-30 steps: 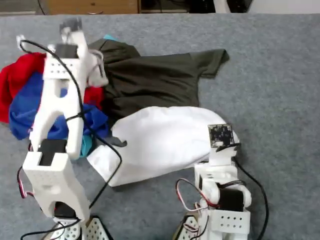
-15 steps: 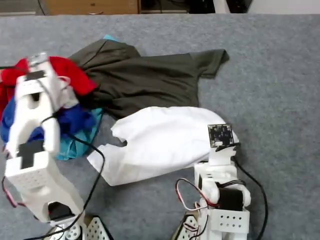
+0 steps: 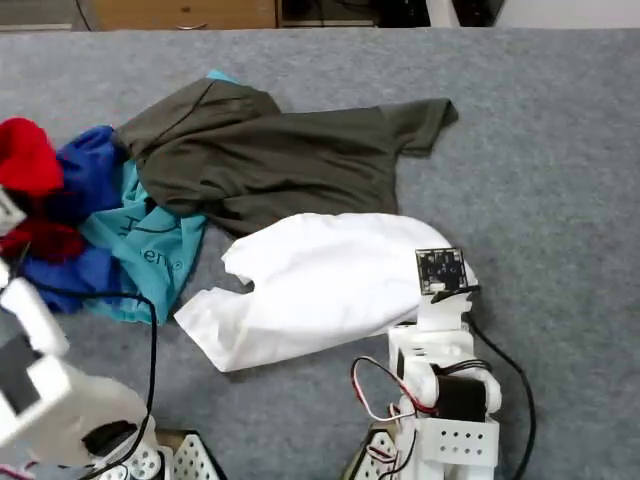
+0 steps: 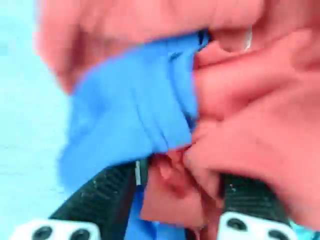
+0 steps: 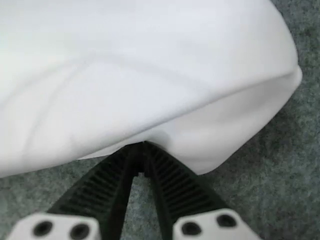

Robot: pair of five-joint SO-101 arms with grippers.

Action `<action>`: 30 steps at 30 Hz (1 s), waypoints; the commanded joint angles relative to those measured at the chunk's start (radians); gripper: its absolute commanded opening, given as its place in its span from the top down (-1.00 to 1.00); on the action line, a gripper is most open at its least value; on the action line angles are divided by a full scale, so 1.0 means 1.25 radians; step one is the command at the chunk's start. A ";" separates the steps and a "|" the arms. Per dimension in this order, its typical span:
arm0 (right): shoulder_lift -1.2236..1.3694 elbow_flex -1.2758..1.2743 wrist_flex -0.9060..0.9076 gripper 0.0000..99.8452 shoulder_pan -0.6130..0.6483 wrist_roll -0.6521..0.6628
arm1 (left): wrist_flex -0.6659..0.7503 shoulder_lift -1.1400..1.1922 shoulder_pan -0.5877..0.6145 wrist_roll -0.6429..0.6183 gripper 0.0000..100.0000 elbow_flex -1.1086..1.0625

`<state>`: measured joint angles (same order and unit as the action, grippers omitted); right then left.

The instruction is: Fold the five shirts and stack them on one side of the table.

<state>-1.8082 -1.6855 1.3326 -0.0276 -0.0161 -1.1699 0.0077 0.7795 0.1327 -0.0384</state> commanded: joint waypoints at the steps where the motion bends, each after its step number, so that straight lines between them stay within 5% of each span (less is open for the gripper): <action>1: -0.085 -0.002 -0.009 0.99 0.010 0.005 | -0.006 -0.141 -0.025 0.001 0.49 0.023; 12: -0.085 -0.002 -0.009 0.99 0.010 0.005 | 0.016 -0.311 -0.384 -0.053 0.49 -0.160; 20: -0.085 -0.002 -0.009 0.99 0.010 0.005 | 0.349 -0.190 -0.525 -0.209 0.49 -0.410; 23: -0.085 -0.002 -0.009 0.99 0.010 0.005 | 0.373 -0.085 -0.559 -0.216 0.46 -0.356; 30: -0.085 -0.002 -0.009 0.99 0.010 0.005 | 0.152 0.218 -0.651 -0.300 0.46 0.088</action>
<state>-1.8082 -1.6855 1.3326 -0.0276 -0.0161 -0.8738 0.1504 0.0215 -0.2171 -0.2194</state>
